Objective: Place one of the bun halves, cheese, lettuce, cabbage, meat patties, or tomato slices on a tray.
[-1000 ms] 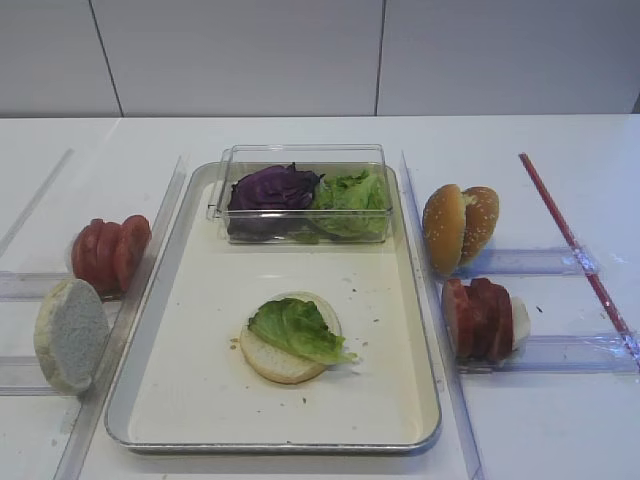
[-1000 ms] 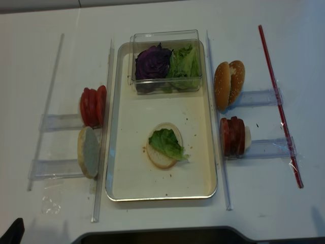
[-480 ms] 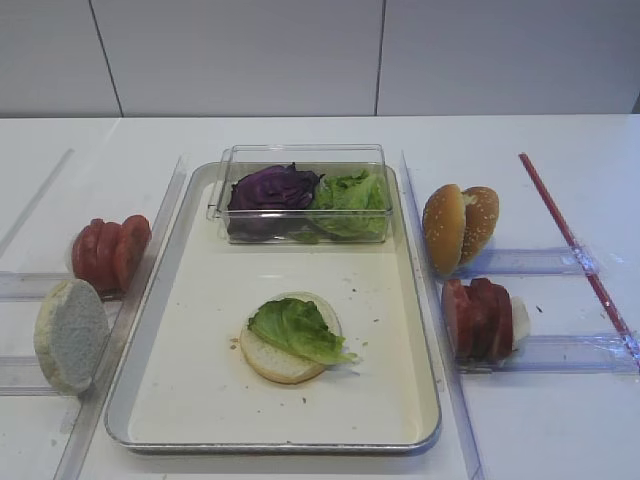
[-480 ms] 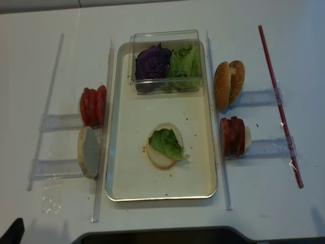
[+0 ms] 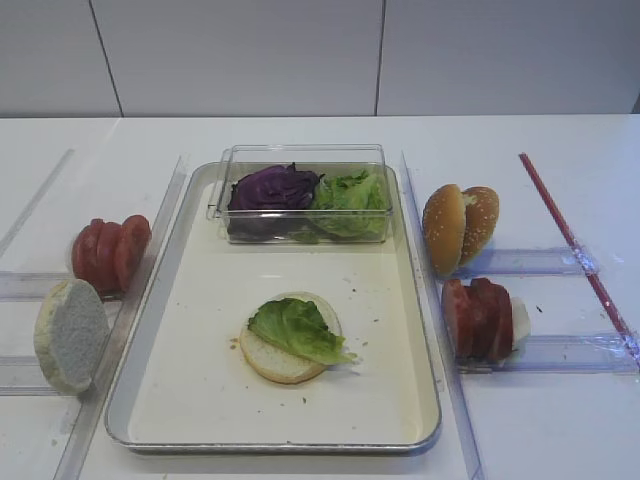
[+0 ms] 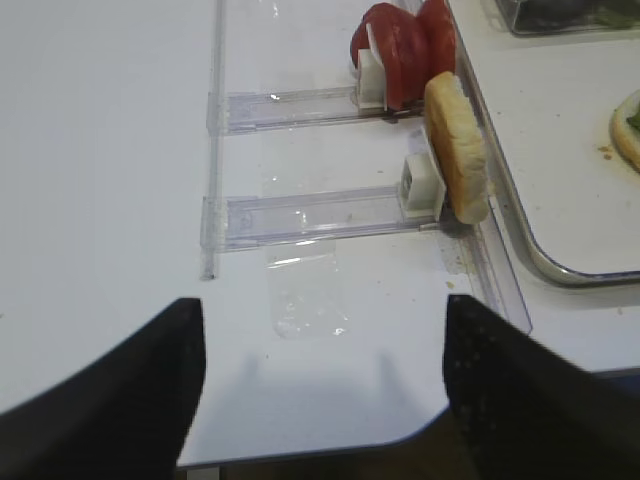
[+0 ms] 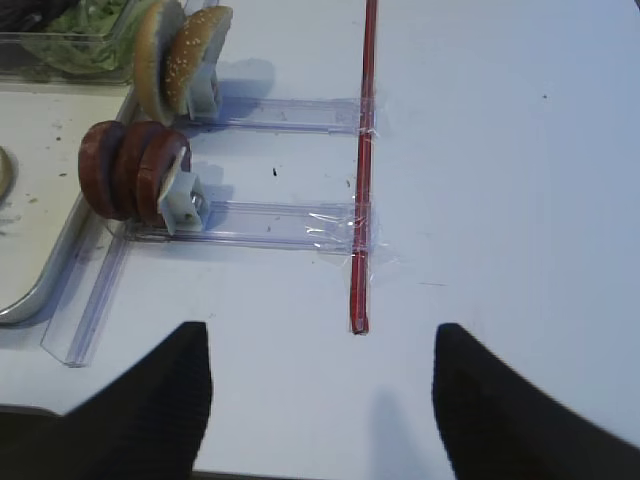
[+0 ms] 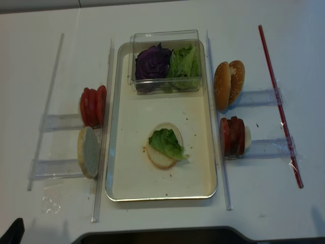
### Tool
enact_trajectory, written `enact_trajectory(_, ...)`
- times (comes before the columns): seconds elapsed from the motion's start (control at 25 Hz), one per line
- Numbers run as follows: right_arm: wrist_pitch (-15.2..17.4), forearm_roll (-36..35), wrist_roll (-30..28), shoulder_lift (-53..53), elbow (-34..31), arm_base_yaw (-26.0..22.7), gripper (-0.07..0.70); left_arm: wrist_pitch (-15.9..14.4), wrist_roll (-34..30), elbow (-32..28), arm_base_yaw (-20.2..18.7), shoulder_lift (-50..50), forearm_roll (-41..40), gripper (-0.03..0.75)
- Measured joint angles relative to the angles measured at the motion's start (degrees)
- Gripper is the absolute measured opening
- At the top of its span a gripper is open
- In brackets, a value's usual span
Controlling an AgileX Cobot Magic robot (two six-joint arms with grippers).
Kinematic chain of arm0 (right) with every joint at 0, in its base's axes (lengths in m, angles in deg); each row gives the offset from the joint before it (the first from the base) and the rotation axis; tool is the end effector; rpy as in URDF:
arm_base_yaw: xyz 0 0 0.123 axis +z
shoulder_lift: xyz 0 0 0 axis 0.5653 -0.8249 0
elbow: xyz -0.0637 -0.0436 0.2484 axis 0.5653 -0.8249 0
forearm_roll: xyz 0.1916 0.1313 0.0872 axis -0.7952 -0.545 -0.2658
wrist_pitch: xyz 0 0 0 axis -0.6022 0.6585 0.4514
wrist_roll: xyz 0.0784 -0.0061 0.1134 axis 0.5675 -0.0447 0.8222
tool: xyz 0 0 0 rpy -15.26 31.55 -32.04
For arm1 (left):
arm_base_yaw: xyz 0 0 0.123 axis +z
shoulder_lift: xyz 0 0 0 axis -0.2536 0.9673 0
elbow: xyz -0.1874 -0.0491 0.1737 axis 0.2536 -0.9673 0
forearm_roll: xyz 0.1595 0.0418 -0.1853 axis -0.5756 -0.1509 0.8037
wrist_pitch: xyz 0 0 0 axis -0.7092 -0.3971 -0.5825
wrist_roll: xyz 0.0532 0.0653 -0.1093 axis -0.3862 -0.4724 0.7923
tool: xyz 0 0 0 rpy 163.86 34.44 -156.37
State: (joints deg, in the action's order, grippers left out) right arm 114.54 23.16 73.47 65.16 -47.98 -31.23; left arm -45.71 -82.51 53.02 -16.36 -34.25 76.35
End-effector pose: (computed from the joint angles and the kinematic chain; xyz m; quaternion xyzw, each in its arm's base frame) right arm 0.0542 0.0134 0.2361 -0.0438 0.8734 0.0456 0.4829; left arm 0.0502 0.0027 0.2373 -0.0098 0.8804 -0.0021 0.4740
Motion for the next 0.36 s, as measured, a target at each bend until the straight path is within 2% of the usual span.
enact_trajectory(0.36, 0.0, 0.0, 0.0, 0.0, 0.0, 0.0, 0.511, 0.0, 0.0, 0.0, 0.0, 0.0, 0.0, 0.504)
